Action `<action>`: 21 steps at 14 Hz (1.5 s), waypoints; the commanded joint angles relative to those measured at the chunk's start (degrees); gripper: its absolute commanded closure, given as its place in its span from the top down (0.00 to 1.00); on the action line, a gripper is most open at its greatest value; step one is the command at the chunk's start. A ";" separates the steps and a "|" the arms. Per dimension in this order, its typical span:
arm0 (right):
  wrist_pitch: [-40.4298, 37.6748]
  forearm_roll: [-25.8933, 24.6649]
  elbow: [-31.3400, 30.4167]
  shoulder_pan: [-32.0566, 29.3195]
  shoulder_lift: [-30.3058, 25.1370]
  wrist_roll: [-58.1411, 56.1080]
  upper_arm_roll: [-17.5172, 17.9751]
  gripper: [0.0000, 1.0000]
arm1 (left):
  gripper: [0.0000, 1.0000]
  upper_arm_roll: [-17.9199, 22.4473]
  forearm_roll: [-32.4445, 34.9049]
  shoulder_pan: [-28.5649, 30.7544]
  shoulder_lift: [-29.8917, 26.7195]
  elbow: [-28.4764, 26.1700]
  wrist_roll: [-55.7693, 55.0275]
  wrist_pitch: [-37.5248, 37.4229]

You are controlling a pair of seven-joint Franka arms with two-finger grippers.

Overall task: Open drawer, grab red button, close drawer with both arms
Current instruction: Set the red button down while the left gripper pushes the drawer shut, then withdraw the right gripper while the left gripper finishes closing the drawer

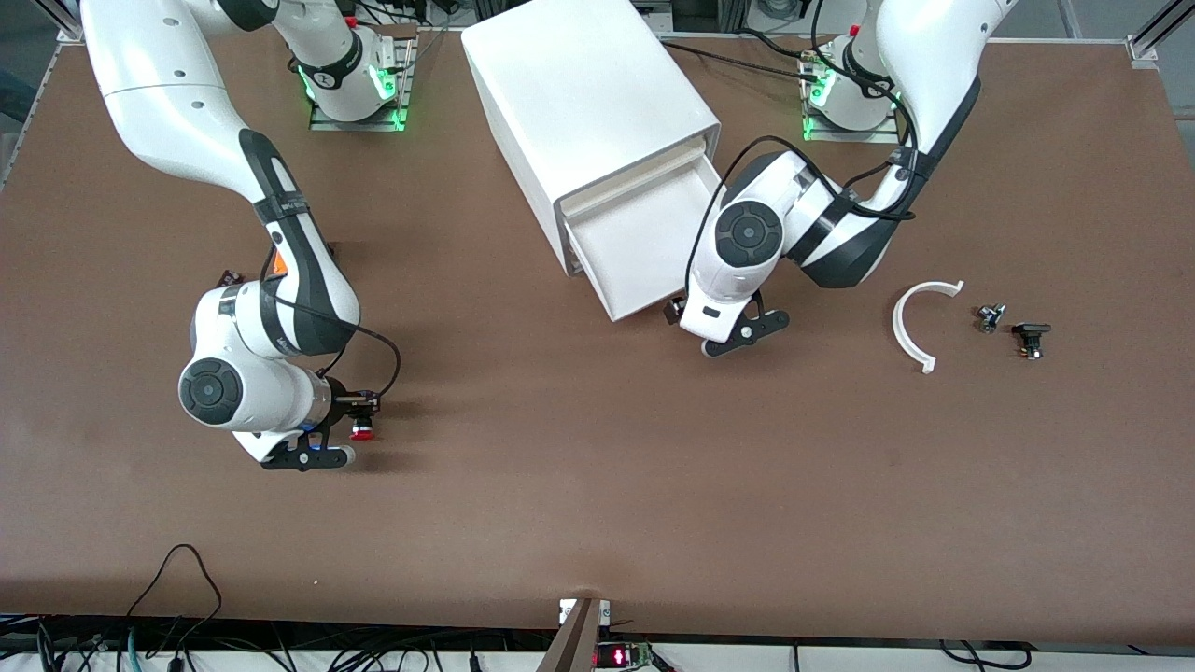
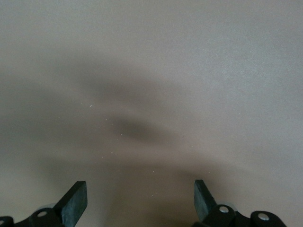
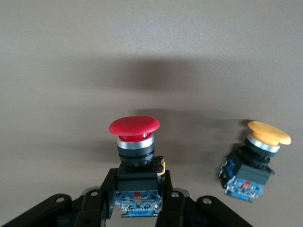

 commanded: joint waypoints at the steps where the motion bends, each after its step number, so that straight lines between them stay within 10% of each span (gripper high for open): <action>1: 3.16 0.13 -0.85 -1.64 0.85 -2.02 0.86 0.00 | 0.99 -1.77 1.74 -0.45 -1.63 -3.09 -2.57 0.85; 2: 4.05 0.13 -0.85 -1.64 1.55 -1.93 0.86 0.00 | 0.99 -3.09 1.65 0.07 -1.63 -3.72 -2.65 0.85; 4: 4.84 0.56 -0.67 -1.73 2.61 -1.93 0.86 0.64 | 0.99 -4.94 0.86 0.25 -1.71 -5.04 -3.44 0.50; 9: 4.67 0.39 -0.23 -4.53 1.65 -2.37 1.04 0.99 | 0.99 -10.56 -0.71 0.34 -1.98 -7.33 -8.10 -1.42; 21: -12.71 -1.63 -0.23 -5.07 -19.08 -0.53 -1.85 0.99 | 1.00 -13.21 -11.71 -0.10 -1.45 -6.72 -7.14 -7.14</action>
